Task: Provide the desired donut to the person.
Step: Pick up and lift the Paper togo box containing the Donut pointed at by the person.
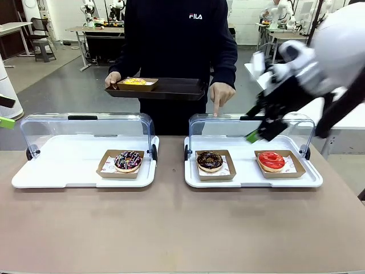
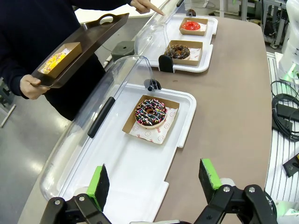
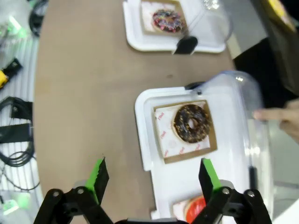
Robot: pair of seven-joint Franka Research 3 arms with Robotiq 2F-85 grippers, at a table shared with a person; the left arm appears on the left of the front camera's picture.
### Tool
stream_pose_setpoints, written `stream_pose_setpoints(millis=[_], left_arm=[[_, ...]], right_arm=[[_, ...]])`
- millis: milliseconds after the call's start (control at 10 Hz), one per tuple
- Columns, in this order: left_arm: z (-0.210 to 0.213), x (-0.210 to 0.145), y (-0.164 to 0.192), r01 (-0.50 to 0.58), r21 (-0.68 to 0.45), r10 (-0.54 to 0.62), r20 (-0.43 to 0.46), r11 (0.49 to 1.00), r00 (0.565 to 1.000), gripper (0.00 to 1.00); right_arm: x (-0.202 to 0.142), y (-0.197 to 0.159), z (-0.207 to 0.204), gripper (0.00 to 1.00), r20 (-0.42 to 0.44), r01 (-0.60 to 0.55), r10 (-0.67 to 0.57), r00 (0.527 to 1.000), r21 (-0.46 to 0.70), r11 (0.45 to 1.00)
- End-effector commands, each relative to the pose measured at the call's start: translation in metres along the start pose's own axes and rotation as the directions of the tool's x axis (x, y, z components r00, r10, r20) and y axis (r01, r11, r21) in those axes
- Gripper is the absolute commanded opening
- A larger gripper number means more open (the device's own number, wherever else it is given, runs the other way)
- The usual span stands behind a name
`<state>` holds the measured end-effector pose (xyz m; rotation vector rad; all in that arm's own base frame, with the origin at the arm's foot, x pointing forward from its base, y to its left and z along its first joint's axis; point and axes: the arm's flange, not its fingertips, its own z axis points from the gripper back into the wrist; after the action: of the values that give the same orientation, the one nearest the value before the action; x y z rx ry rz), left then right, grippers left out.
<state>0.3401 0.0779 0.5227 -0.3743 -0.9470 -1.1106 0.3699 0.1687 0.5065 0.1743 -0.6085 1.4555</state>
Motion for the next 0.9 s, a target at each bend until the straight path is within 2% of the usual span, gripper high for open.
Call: stream_pose_setpoints(millis=[0,200,300,400,500,600,800], left_arm=[[0.001,0.0,0.0,-0.005,0.007,0.005,0.015,1.0,1.0,1.0],[0.001,0.0,0.0,-0.005,0.007,0.005,0.015,1.0,1.0,1.0],[0.001,0.0,0.0,-0.005,0.007,0.005,0.015,1.0,1.0,1.0],[0.001,0.0,0.0,-0.005,0.007,0.005,0.015,1.0,1.0,1.0],[0.001,0.0,0.0,-0.005,0.007,0.005,0.015,1.0,1.0,1.0],[0.001,0.0,0.0,-0.005,0.007,0.005,0.015,1.0,1.0,1.0],[0.001,0.0,0.0,-0.005,0.007,0.005,0.015,1.0,1.0,1.0]], right_arm=[[0.001,-0.001,-0.043,1.0,-0.116,-0.038,0.034,0.993,-0.033,0.999],[-0.011,-0.001,-0.091,1.0,-0.226,-0.068,0.063,0.972,-0.012,0.998],[-0.018,-0.007,-0.106,1.0,-0.228,-0.099,0.094,0.969,-0.01,0.995],[-0.022,-0.011,-0.115,1.0,-0.189,-0.124,0.111,0.976,-0.06,0.99],[-0.017,-0.01,-0.096,1.0,-0.09,-0.118,0.114,0.989,-0.045,0.992],[-0.022,-0.003,-0.11,1.0,-0.204,-0.103,0.1,0.974,-0.005,0.995],[-0.022,-0.003,-0.11,1.0,-0.204,-0.103,0.1,0.974,-0.005,0.995]])
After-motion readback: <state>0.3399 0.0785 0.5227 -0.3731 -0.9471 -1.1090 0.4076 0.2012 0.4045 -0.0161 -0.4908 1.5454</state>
